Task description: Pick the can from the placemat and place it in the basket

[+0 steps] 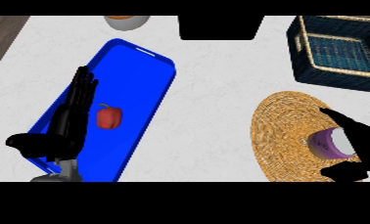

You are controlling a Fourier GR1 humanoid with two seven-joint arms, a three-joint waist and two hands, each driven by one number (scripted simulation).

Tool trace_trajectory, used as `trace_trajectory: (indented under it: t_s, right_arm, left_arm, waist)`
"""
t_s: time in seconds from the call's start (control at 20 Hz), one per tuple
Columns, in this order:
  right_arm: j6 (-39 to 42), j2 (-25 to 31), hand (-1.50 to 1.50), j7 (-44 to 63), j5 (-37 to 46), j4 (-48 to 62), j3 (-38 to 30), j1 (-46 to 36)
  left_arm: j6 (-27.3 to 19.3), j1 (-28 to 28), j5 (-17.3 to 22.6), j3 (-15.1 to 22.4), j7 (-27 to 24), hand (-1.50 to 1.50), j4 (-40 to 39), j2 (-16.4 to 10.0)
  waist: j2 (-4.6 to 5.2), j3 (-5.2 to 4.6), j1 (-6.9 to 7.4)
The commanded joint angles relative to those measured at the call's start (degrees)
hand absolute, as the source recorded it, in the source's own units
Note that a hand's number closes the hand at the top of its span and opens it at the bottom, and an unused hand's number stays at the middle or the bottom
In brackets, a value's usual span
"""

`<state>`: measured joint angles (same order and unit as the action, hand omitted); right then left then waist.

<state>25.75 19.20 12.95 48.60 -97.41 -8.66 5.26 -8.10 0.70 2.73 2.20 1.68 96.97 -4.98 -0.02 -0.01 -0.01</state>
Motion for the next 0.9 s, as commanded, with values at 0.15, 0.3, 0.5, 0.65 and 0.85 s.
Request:
trace_trajectory:
  t_s: [0.15,0.3,0.5,0.65,0.85]
  right_arm:
    - [-2.9,1.3,1.50,-5.7,6.7,5.0,6.1,-0.8]
    - [-3.1,2.5,1.50,-9.7,5.5,6.9,3.6,-0.3]
    - [-6.9,0.0,1.50,-7.9,10.9,8.5,7.8,-1.5]
    - [-4.5,-3.4,1.50,-3.0,12.8,8.7,11.6,-7.8]
    - [-8.1,-11.7,1.50,3.0,18.6,19.6,17.1,-19.4]
  left_arm:
    - [0.1,2.9,-0.4,-0.7,-0.8,0.00,-3.4,0.8]
    - [-0.1,0.4,-1.3,-0.4,-1.4,0.00,-1.3,1.2]
    - [1.3,0.8,-0.4,-0.9,-1.4,0.00,-2.8,0.8]
    - [1.3,-1.8,-0.9,0.3,-2.3,0.00,-0.7,1.4]
    - [1.8,0.8,-1.1,1.5,-1.4,0.00,-1.1,1.7]
  waist:
    - [0.10,0.02,0.09]
    - [0.01,0.02,0.03]
    - [0.03,0.02,0.13]
    - [0.09,0.01,0.72]
    - [0.79,0.10,3.72]
